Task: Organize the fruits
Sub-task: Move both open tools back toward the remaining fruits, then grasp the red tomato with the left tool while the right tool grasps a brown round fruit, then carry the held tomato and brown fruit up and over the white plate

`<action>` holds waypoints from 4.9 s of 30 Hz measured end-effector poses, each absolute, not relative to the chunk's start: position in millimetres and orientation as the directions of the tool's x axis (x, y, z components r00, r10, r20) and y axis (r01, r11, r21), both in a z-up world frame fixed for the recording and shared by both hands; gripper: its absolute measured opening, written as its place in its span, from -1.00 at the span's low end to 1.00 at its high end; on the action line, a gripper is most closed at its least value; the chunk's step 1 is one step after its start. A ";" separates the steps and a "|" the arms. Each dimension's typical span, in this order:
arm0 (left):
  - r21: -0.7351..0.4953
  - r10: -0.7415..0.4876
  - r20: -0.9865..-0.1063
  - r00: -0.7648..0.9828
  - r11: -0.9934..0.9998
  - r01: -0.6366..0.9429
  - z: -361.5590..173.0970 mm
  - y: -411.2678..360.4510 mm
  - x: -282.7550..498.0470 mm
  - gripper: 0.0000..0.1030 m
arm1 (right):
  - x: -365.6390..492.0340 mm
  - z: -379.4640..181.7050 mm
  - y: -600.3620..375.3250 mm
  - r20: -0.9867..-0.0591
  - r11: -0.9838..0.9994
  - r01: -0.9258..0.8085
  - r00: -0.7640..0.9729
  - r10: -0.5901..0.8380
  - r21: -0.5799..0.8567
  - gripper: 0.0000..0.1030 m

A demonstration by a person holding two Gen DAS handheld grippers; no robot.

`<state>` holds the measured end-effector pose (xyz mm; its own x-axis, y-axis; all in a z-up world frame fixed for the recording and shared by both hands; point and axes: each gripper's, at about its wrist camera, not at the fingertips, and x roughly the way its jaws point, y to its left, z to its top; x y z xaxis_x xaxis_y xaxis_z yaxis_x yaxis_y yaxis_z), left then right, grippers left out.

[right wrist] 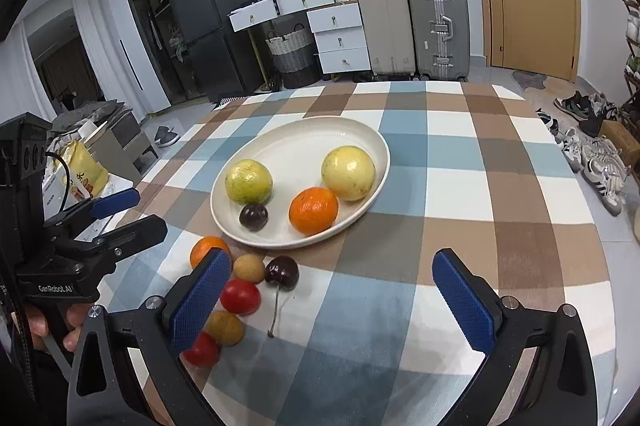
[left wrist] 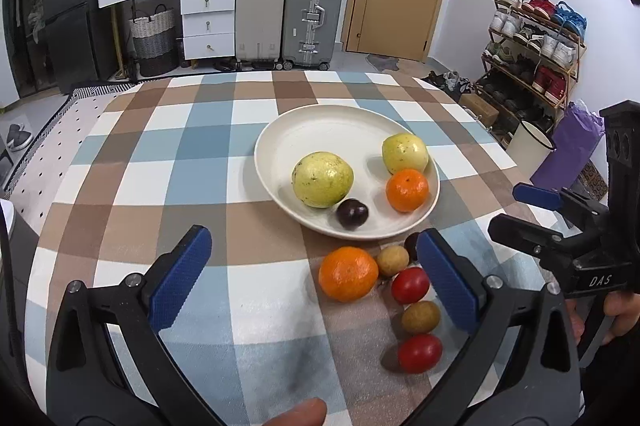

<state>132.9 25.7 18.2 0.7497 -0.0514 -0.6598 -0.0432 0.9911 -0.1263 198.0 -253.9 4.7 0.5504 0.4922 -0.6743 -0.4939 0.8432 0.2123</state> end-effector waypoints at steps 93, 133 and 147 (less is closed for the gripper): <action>-0.222 -0.192 -0.707 0.681 0.974 0.044 -28.4 8.9 69.7 -0.42 | 135.1 -38.8 -217.6 -0.755 0.771 -0.584 0.379 0.535 0.253 0.90; -0.239 -0.156 -0.696 0.701 0.971 -0.021 -26.2 31.2 66.6 -0.42 | 134.2 -42.0 -188.9 -0.760 0.743 -0.637 0.375 0.531 0.204 -0.43; -0.219 -0.158 -0.669 0.726 0.976 0.010 -1.8 18.4 74.9 -0.42 | 128.3 -6.1 -209.1 -0.694 0.740 -0.635 0.430 0.578 0.222 -0.43</action>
<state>74.9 18.4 -1.8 0.7259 -0.1581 -0.6694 0.0101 0.9756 -0.2195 128.3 -209.1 -6.1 0.4301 0.5776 -0.6939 -0.6354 0.7396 0.2218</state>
